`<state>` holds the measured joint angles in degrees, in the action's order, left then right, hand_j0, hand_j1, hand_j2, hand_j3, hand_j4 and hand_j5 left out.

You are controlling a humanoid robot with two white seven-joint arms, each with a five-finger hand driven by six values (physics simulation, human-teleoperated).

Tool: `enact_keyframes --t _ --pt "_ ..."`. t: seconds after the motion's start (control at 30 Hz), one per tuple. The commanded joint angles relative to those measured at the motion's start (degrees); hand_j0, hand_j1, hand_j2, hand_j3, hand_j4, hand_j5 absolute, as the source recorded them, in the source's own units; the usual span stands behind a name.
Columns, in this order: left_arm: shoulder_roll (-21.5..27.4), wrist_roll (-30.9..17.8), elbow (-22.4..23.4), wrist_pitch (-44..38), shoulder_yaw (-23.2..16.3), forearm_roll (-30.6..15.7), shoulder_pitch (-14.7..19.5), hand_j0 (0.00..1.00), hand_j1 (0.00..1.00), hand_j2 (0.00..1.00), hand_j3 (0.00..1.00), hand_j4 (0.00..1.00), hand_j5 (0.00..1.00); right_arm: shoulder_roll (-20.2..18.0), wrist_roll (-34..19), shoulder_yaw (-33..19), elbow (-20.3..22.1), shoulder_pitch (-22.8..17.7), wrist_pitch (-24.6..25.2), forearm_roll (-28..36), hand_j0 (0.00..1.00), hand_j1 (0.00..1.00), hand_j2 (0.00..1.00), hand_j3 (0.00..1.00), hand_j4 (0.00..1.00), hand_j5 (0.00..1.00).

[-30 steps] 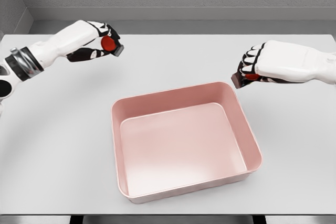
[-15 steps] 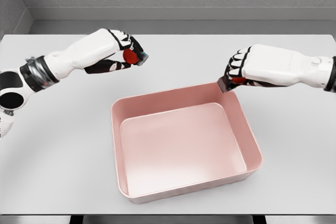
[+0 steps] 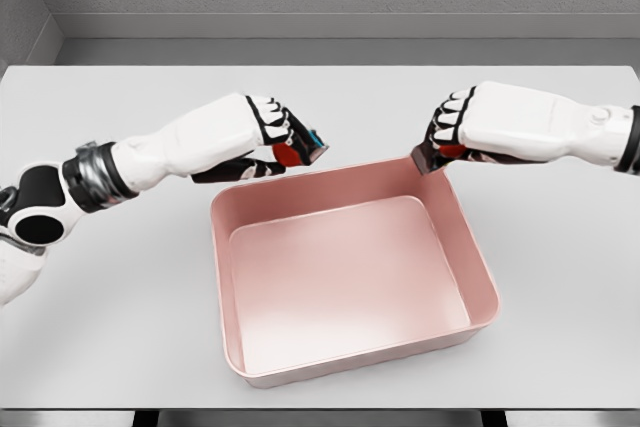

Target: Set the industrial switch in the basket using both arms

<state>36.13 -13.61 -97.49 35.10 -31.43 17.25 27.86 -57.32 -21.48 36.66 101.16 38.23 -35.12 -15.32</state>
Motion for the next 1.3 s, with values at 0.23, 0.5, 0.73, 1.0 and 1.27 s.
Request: enact_keyframes --t 0.23,0.5,0.73,1.0,1.27 --pt "0.78 -0.01 -4.37 -0.1 -0.21 -0.38 -2.29 0.54 0.54 0.54 0.54 0.54 0.54 -0.69 0.03 -0.97 0.01 0.0 0.12 0.38 0.47 0.47 0.47 0.47 0.47 0.47" --pt "1.93 -0.1 -4.9 -0.1 -0.29 -0.29 -4.4 0.63 0.63 0.63 0.63 0.63 0.63 -0.69 0.03 -0.97 0.01 0.0 0.12 0.38 0.47 0.47 0.47 0.47 0.47 0.47" --pt "2.37 -0.01 -5.69 -0.1 -0.12 -0.38 -4.66 1.0 1.0 1.0 1.0 1.0 1.0 -0.78 0.03 -0.97 0.01 0.0 0.12 0.38 0.47 0.47 0.47 0.47 0.47 0.47" --pt "6.85 -0.01 -5.17 -0.1 5.77 -1.87 -6.06 1.0 1.0 1.0 1.0 1.0 1.0 0.28 0.03 -0.53 0.01 0.0 0.12 0.47 0.47 0.47 0.47 0.47 0.47 0.47" --pt "13.53 0.08 2.22 -0.1 16.49 -7.59 -8.96 1.0 1.0 1.0 1.0 1.0 1.0 3.35 -0.05 -0.18 0.01 -0.09 0.12 0.47 0.47 0.47 0.47 0.47 0.47 0.47"
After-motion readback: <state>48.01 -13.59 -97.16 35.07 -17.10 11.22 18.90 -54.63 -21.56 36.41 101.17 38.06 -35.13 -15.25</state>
